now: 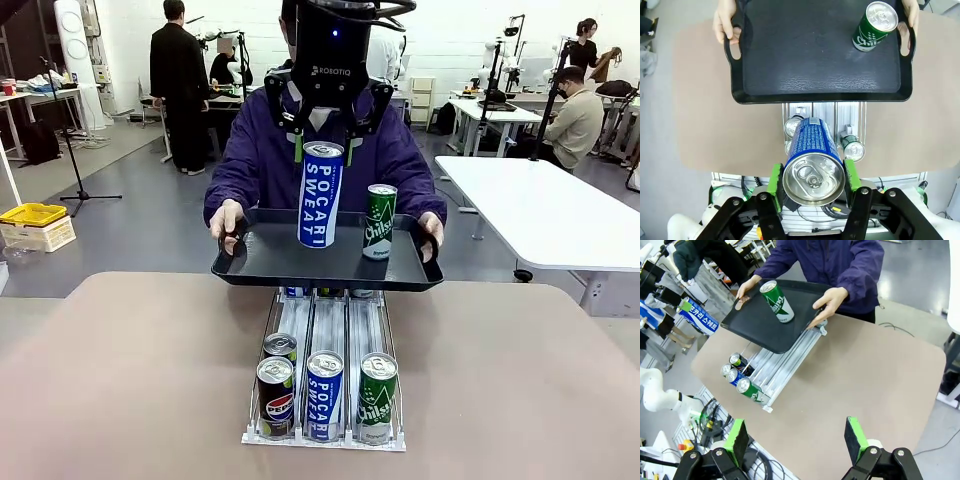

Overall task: Retrieve and hand over the desired beverage to the person.
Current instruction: Place the picked can on the Handle tray extended by the person.

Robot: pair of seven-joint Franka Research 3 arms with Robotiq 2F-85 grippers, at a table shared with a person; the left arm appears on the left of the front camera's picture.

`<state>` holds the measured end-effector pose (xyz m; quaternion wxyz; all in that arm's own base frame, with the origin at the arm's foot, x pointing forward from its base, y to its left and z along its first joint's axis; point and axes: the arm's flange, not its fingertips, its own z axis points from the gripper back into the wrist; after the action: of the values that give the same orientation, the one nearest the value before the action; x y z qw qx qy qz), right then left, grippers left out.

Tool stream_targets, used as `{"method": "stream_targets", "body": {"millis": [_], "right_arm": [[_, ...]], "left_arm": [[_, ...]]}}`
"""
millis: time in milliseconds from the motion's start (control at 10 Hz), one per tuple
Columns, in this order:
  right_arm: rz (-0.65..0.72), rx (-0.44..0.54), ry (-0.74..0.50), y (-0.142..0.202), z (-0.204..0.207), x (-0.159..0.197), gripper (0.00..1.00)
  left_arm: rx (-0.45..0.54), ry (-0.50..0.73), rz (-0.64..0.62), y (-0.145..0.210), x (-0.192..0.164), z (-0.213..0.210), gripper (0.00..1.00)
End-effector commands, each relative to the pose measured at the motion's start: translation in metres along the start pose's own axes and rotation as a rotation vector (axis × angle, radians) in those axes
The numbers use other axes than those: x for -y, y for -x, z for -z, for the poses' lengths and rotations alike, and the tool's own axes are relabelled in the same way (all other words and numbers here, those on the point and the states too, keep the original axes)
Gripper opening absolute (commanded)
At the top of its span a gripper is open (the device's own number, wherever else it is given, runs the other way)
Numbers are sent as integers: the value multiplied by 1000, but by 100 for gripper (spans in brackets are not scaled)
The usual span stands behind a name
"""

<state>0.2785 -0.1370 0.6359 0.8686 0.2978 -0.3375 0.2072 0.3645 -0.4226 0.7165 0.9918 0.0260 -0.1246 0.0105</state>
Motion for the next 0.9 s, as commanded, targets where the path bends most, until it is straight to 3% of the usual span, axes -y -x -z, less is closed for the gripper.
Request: {"method": "stream_targets", "body": {"millis": [0,100,500,800], "right_arm": [[-12,18,-30,-1,1,2,100],[-12,18,-30,-1,1,2,100],[-12,18,-30,-1,1,2,100],[-12,18,-30,-1,1,2,100]], "left_arm": [[15,8,3,2,-6,-3,0],[0,0,0,0,0,0,58],[-48,36,-5,-106,-47,42,58],[-109,91,-94,-153,-72,86,58]]}}
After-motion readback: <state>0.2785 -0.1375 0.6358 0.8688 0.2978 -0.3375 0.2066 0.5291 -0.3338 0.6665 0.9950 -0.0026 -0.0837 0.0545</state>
